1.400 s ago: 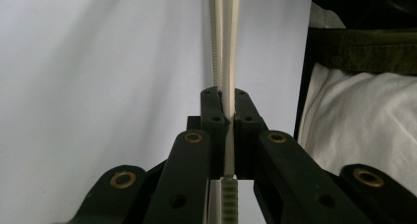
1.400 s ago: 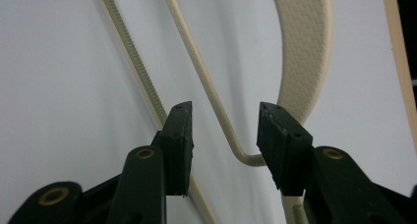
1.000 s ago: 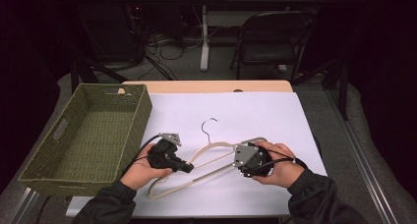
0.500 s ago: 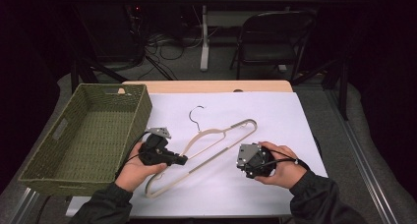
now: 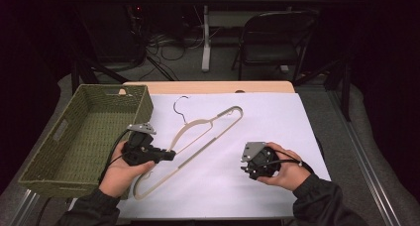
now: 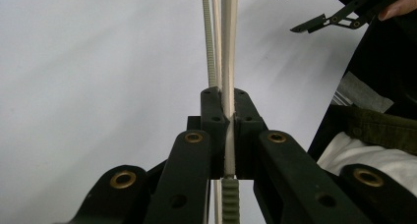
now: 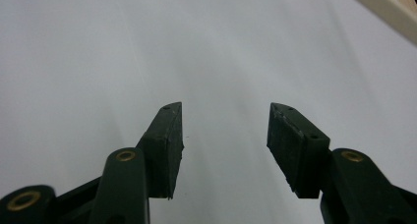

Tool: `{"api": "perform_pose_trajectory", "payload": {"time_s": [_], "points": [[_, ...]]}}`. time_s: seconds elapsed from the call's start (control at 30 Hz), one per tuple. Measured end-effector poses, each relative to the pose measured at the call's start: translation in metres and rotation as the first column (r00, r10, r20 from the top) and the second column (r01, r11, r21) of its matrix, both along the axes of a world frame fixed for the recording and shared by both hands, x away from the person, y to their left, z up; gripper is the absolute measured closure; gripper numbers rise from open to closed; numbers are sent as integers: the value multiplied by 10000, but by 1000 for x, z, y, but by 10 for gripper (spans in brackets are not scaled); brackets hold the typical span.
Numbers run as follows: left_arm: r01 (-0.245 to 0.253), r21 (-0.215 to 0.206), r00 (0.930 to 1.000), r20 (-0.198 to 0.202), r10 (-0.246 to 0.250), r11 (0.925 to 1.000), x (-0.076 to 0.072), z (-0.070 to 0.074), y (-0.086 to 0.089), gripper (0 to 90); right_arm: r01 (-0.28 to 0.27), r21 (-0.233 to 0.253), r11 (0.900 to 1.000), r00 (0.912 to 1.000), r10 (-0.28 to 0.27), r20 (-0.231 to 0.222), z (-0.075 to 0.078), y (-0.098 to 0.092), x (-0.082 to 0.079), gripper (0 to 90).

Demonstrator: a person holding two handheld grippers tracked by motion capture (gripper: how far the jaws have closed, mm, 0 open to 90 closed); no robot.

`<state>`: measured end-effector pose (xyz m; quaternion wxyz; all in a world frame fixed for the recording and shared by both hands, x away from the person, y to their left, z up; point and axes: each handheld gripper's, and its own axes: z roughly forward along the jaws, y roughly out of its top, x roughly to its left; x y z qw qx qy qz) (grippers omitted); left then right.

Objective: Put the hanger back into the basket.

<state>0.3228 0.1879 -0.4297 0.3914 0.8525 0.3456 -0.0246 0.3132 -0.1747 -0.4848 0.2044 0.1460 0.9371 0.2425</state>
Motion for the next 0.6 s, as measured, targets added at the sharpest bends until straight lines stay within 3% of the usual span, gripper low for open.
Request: {"api": "perform_pose_trajectory", "payload": {"time_s": [0.6], "points": [[-273,253,9985,482,260,9993,-7,45,36,873,499,200,9986,9985,-494,-236,-2,-9,3,464]]}}
